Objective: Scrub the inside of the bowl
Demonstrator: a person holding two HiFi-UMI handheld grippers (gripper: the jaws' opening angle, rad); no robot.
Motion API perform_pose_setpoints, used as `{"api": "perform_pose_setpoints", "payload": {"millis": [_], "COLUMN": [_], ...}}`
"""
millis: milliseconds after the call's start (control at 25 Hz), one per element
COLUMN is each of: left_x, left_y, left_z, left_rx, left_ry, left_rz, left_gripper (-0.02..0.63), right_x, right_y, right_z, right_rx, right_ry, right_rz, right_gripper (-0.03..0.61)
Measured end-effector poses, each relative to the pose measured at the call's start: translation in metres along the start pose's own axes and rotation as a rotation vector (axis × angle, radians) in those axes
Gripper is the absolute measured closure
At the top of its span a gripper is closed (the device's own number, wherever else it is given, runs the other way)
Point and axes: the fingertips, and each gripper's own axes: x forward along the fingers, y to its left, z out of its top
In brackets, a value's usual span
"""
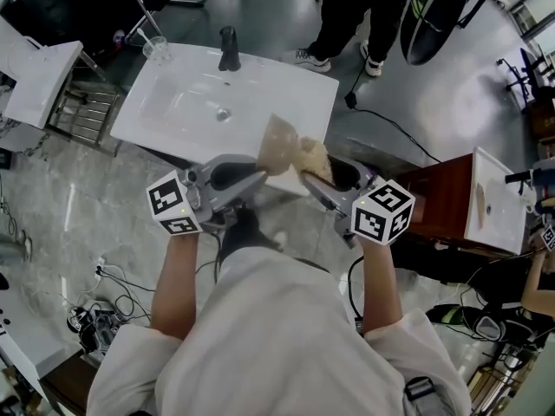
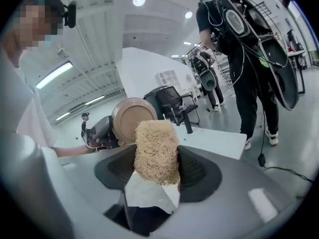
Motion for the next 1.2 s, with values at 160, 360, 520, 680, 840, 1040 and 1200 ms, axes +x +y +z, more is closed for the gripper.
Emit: {"api": "perform_pose_setpoints", "payload": {"millis": [160, 360, 520, 680, 840, 1040, 1200], "left_x": [0.0, -0.01, -0.025, -0.034, -0.039, -0.039, -0.035], "left_y": [0.007, 0.038, 0.062, 0.069, 0.07, 0.06, 0.05], "left_z": [-0.001, 0.001, 0.001, 0.012, 0.017, 0.035, 0.051], "left_rx": [0.039, 0.117, 0.295, 0.451, 0.541, 0.641, 0.706], "left_ry": [0.024, 0.046, 0.163, 0.221, 0.29, 0.321, 0.305], "left_rz": [0.063, 0.286, 0.523, 0.68, 0.759, 0.793, 0.812], "left_gripper": [0.595, 0.595, 0.595, 0.595, 0.595, 0.595, 0.595], "right_x": [-0.003, -0.008, -0.014, -0.016, -0.017, -0.02, -0.027], "right_y": [0.0, -0.004, -0.007, -0.011, -0.01, -0.005, -0.001], "right_z": [0.01, 0.026, 0.038, 0.04, 0.044, 0.053, 0.064], "right_rx": [-0.107, -0.238, -0.31, -0.411, -0.481, -0.602, -0.613], "right_ry": [-0.024, -0.05, -0.062, -0.03, -0.017, 0.025, 0.007], "right_rz": [-0.084, -0.189, -0.253, -0.31, -0.347, -0.396, -0.394], "right_gripper": [0.325, 0.325, 0.325, 0.325, 0.325, 0.325, 0.327]}}
